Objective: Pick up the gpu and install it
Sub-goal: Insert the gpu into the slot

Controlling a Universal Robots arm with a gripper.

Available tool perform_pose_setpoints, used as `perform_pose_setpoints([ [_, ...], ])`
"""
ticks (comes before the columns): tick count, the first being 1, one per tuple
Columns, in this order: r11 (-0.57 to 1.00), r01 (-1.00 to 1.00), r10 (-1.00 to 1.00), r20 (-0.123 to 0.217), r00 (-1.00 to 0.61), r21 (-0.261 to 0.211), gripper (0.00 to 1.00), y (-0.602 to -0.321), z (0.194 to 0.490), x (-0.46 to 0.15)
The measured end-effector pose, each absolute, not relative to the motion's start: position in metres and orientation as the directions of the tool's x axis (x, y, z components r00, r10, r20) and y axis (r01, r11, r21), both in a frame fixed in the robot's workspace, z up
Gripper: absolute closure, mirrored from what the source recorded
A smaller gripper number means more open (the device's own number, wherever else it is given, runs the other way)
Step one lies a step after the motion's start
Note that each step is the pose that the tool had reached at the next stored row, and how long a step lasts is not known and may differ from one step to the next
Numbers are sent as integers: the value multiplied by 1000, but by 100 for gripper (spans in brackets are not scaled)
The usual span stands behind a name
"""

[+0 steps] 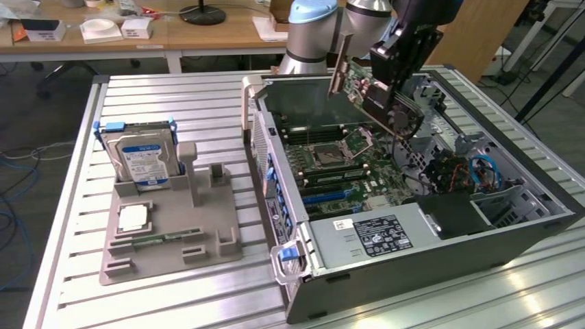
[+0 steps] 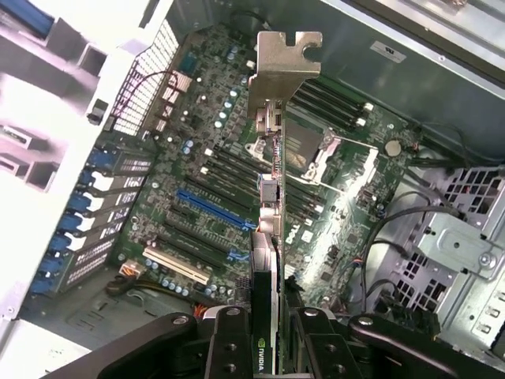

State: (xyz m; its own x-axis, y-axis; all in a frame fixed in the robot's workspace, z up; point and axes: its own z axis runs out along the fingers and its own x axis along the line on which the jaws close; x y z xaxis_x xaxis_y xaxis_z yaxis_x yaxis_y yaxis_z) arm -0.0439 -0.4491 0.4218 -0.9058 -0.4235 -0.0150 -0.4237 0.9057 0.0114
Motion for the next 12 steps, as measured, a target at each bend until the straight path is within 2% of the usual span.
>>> perform_pose_setpoints([
  [12, 865, -502, -502, -15, -865, 11, 74, -449, 422, -44],
])
